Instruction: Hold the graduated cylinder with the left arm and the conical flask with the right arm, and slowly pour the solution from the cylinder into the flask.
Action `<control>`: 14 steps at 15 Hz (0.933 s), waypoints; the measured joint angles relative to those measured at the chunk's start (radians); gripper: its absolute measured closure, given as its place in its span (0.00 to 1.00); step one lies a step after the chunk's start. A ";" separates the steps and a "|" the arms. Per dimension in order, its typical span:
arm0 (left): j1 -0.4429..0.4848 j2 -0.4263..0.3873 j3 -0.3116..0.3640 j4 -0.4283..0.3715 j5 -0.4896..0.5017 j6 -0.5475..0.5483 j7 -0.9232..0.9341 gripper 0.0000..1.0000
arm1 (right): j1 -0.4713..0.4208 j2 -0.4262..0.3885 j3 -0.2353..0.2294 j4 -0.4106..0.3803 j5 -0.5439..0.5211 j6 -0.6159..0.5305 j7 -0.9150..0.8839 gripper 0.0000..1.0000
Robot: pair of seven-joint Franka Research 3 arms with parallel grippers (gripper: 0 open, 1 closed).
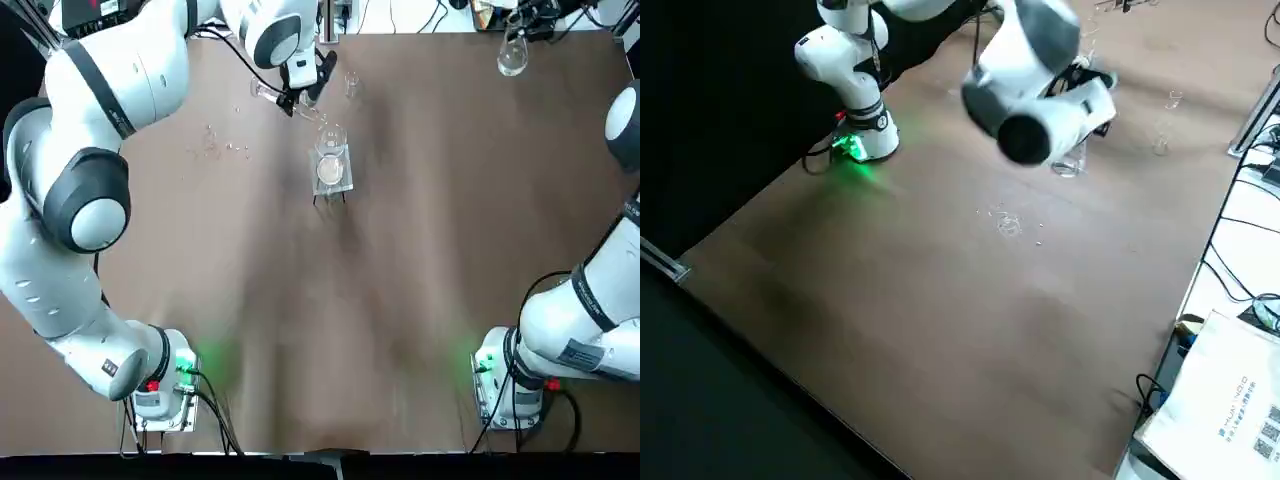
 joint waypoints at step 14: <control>-0.030 0.000 0.000 0.000 0.074 -0.024 -0.084 0.66 | 0.281 -0.184 0.000 -0.119 -0.116 0.208 0.272 0.61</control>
